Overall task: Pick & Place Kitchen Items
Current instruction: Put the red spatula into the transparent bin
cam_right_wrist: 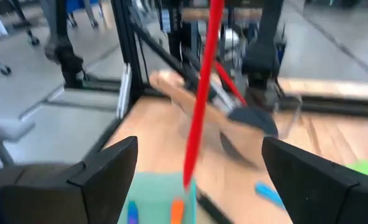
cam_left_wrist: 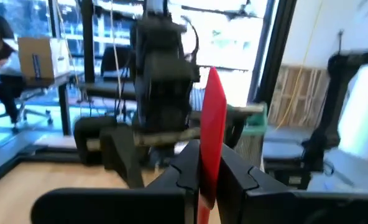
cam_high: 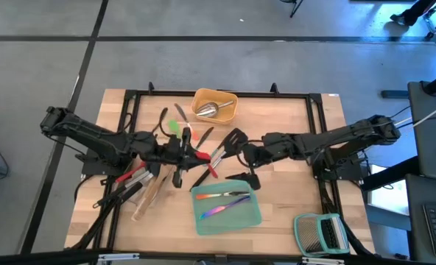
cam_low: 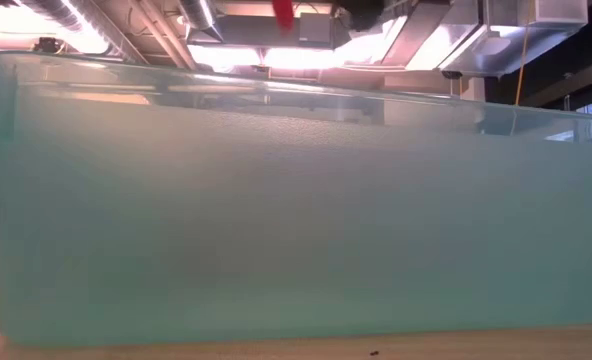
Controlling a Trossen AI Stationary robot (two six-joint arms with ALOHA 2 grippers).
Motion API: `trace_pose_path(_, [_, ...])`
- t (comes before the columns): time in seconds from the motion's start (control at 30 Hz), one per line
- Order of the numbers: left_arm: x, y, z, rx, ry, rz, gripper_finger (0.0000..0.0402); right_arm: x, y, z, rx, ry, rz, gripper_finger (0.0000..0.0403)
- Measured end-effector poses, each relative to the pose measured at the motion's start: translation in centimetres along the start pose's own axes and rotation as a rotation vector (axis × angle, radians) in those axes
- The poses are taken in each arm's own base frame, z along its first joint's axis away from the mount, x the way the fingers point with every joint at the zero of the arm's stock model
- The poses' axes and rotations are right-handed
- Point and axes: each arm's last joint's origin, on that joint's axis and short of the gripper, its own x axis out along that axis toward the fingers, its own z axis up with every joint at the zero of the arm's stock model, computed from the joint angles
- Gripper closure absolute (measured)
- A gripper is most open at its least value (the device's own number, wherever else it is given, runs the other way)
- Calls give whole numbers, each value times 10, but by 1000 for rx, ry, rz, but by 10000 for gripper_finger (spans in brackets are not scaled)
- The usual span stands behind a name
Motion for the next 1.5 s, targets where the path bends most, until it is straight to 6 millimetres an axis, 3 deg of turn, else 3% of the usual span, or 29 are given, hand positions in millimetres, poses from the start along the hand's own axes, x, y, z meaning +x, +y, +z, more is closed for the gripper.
trace_pose_path(0.13, [0, 1, 2, 17, -22, 24, 383, 11, 6, 0, -10, -68, 34, 57])
trace_pose_path(0.9, [4, -3, 0, 39, -43, 7, 383, 44, 1, -21, 94, -20, 25, 68])
trace_pose_path(1.03, [4, -3, -1, 41, -34, 8, 383, 45, 1, -20, 95, -27, 25, 116])
trace_pose_path(1.13, [4, -5, -1, 40, -34, 1, 383, 44, 0, -19, 112, -39, 23, 176])
trace_pose_path(1.33, [4, -5, -1, 42, -34, -14, 383, 45, -1, -21, 117, -13, -11, 359])
trace_pose_path(1.5, [4, -5, -1, 41, -34, -20, 383, 45, -1, -21, 101, -13, -13, 373])
